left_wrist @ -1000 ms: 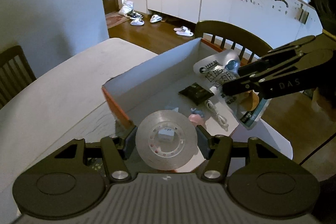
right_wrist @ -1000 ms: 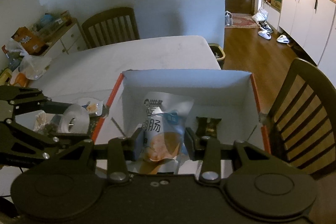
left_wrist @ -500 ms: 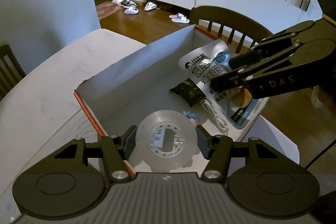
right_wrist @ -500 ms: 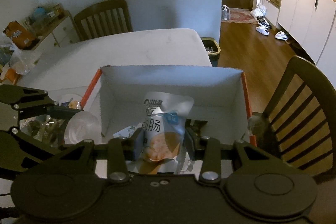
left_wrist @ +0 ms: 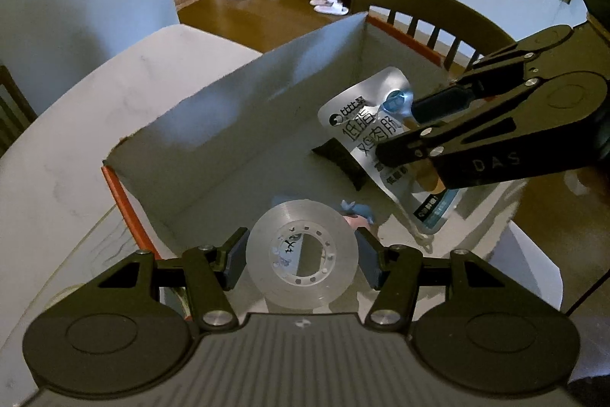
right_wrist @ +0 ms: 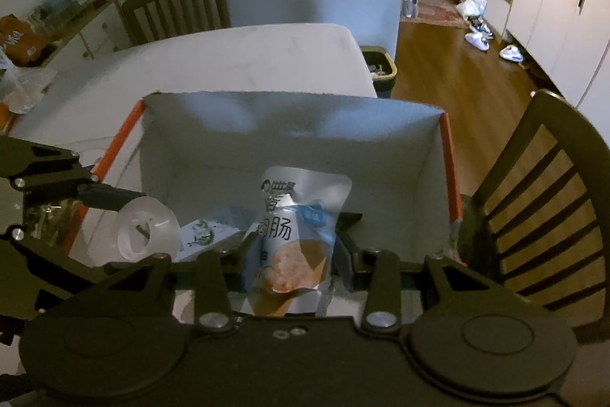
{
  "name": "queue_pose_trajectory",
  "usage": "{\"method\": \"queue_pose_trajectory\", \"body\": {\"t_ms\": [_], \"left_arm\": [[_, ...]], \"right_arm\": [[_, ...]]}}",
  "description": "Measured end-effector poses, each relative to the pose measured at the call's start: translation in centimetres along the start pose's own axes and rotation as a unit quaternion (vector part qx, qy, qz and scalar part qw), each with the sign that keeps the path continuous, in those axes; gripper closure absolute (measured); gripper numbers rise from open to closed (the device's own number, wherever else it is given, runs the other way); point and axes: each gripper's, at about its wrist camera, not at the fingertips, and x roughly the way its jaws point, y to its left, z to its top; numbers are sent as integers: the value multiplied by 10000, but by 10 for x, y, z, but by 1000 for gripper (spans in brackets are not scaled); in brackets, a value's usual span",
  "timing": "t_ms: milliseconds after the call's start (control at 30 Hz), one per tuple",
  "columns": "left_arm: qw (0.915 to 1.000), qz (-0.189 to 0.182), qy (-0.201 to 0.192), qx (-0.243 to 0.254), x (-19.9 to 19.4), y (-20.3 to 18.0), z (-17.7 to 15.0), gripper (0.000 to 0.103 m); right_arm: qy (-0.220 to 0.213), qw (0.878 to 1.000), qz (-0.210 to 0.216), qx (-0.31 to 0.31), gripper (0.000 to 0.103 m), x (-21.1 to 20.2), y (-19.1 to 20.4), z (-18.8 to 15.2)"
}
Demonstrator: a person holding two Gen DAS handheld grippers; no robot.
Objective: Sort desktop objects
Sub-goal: 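Open the right gripper to drop the pouch while the left gripper releases the tape roll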
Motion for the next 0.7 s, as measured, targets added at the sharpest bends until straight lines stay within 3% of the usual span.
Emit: {"method": "queue_pose_trajectory", "body": {"t_ms": [700], "left_arm": [[9983,-23,528,231,34,-11,4,44]], "right_arm": [[436,9989,124,123,63,51,5,22]]}}
